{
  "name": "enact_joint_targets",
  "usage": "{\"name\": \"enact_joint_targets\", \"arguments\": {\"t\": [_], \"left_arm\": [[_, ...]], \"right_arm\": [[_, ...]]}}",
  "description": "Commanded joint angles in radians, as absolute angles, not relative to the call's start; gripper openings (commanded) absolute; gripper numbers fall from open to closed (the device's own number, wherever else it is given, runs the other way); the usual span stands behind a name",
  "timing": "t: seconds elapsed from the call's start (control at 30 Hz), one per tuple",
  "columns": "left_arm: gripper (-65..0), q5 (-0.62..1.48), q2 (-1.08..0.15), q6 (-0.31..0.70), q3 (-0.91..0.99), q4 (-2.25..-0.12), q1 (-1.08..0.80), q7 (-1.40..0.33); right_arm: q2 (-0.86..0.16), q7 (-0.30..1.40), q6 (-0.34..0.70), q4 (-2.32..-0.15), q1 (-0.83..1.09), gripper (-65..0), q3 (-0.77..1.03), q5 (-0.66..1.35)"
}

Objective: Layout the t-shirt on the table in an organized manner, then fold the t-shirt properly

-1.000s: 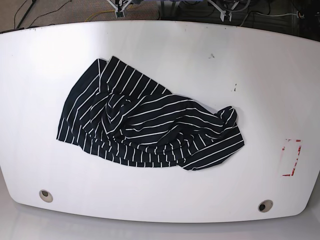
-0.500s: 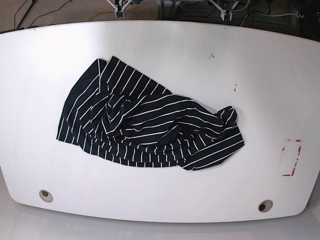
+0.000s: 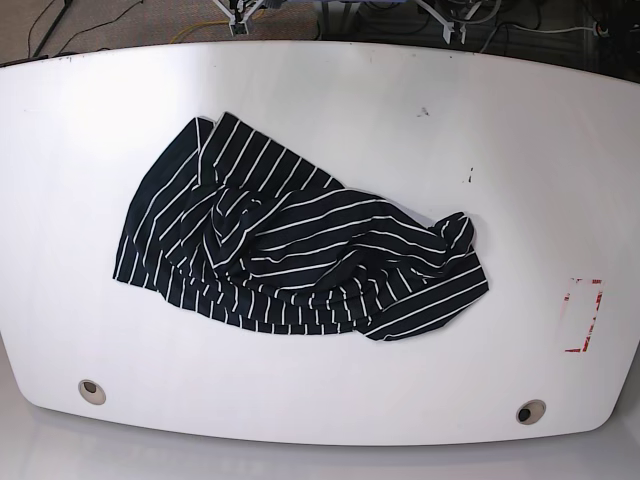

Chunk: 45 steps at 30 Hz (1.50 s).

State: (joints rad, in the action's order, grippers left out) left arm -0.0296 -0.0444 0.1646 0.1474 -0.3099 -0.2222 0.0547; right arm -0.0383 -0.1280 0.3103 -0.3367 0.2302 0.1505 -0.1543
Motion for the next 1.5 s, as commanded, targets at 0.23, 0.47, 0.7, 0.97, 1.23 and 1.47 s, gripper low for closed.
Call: {"name": "enact_joint_targets", "arguments": {"t": [0.23,0.47,0.7,0.97,1.23,1.47], "left_arm": [[-39.9,-0.033,-0.051,0.168,0.145,-0.306,-0.234,0.048],[-39.9,-0.033,-0.051,0.168,0.145,-0.306,-0.234,0.048],[-39.9,-0.031,-0.051,0.170,0.145,-0.308,-0.236,0.048],[-39.9,-0.027,-0.051,0.170,0.147,-0.332,-0.263,0.064],[-39.9,-0.025,-0.051,0.170,0.147,-0.437,-0.352,0.143],[-39.9,-0.025,-0.051,0.171,0.148,-0.538,-0.423,0.147]], "right_arm": [[-0.033,-0.137,0.315,-0.338,0.232,-61.0,0.151,-0.151],[-0.033,-0.137,0.315,-0.338,0.232,-61.0,0.151,-0.151],[-0.033,-0.137,0.315,-0.340,0.234,-61.2,0.151,-0.151],[-0.031,-0.137,0.315,-0.380,0.251,-61.2,0.153,-0.147],[-0.007,-0.136,0.314,-0.593,0.375,-61.2,0.154,-0.145],[0.008,-0.134,0.314,-0.714,0.463,-61.2,0.154,-0.145]]}}
